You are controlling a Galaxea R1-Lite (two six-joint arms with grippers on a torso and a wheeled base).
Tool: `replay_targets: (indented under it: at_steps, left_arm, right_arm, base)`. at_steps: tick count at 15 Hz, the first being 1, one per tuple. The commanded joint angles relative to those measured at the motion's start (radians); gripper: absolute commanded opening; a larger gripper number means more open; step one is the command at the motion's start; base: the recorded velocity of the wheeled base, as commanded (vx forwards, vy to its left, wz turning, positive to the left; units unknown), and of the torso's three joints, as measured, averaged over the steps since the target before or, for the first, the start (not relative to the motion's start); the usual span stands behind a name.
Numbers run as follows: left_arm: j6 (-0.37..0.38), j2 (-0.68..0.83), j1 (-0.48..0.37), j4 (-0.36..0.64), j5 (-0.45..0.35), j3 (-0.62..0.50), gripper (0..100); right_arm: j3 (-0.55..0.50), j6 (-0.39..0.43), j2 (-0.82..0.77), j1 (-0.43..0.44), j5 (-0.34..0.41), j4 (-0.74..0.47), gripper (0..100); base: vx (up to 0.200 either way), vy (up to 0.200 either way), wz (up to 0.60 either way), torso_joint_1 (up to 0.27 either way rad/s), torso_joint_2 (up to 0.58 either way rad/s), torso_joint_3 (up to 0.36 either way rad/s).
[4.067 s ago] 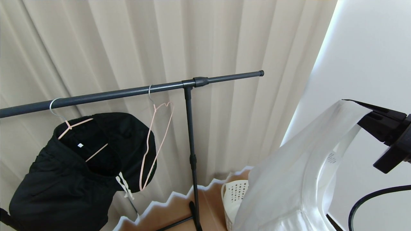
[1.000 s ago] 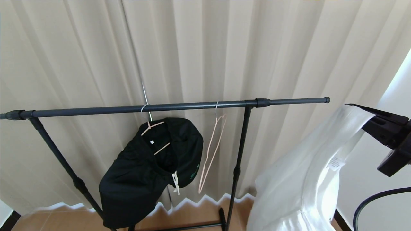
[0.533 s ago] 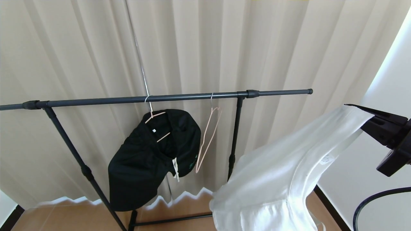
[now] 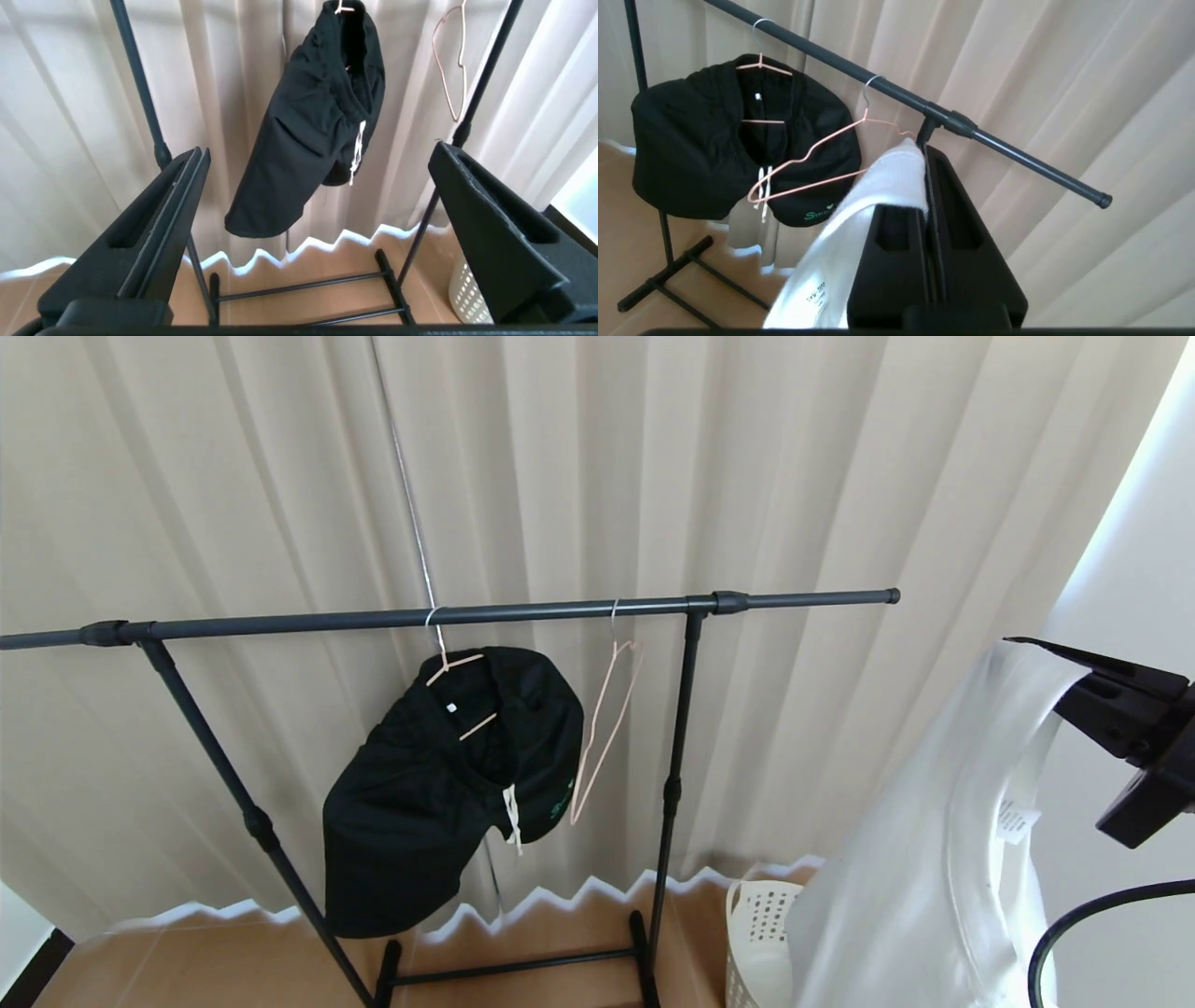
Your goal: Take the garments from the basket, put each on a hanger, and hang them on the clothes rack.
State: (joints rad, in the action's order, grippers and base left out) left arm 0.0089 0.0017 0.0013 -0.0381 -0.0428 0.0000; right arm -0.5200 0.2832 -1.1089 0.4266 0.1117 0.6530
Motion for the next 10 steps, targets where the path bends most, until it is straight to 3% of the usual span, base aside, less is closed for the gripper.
replay_targets:
  at_steps: [1,5,7,10]
  left_arm:
    - [0.0,0.0,0.0,0.0,0.0,0.0,100]
    - [0.0,0.0,0.0,0.0,0.0,0.0,100]
    - [0.0,0.0,0.0,0.0,0.0,0.0,100]
    - [0.0,0.001,0.0,0.0,0.001,0.0,100]
  right_arm:
    - [0.0,0.001,-0.002,0.0,0.0,0.0,0]
    - [0.002,0.001,-0.002,-0.002,0.0,0.0,0]
    - [0.002,0.001,-0.002,-0.003,0.0,0.0,0]
    - [0.002,0.001,-0.002,-0.006,0.0,0.0,0]
  base:
    - [0.0,0.0,0.0,0.0,0.0,0.0]
    - [0.0,0.0,0.0,0.0,0.0,0.0]
    - [0.0,0.0,0.6,0.01,0.0,0.0]
    - [0.0,0.0,0.0,0.0,0.0,0.0]
